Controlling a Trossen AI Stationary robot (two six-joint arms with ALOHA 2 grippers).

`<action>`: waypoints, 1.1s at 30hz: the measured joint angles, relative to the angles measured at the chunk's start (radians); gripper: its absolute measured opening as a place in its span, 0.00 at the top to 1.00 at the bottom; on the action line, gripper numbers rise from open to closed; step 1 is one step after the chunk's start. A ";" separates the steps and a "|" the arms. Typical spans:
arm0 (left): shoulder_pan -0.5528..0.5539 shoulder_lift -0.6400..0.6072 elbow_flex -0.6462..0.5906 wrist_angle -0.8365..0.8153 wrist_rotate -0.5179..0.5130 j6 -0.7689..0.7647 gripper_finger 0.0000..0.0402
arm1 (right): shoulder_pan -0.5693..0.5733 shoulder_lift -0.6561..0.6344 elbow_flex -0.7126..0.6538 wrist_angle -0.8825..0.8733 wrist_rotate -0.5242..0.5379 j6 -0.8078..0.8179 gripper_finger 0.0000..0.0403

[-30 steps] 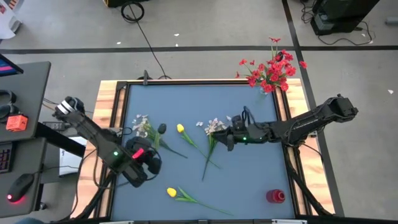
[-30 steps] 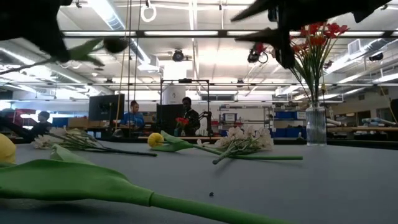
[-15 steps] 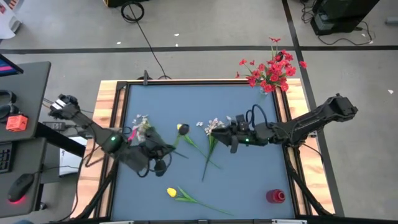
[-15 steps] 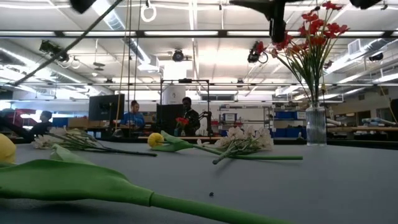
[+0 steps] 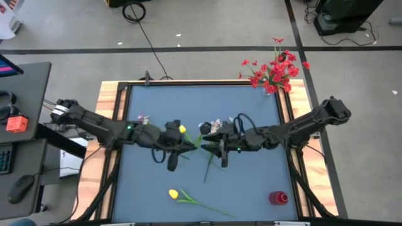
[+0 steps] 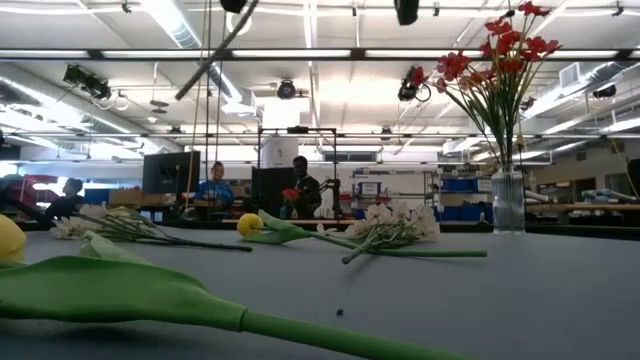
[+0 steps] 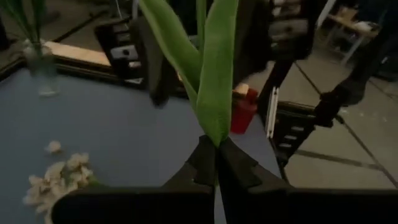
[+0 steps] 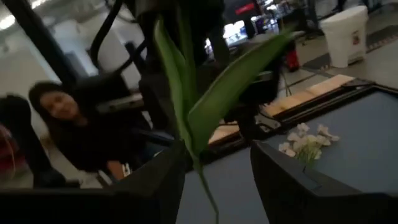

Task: Sort flowers into vase by color
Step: Put the black flower into the transparent vase

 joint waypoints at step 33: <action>0.158 -0.046 0.002 -0.153 0.009 -0.142 0.54 | -0.037 -0.134 0.039 -0.448 0.282 -0.029 0.97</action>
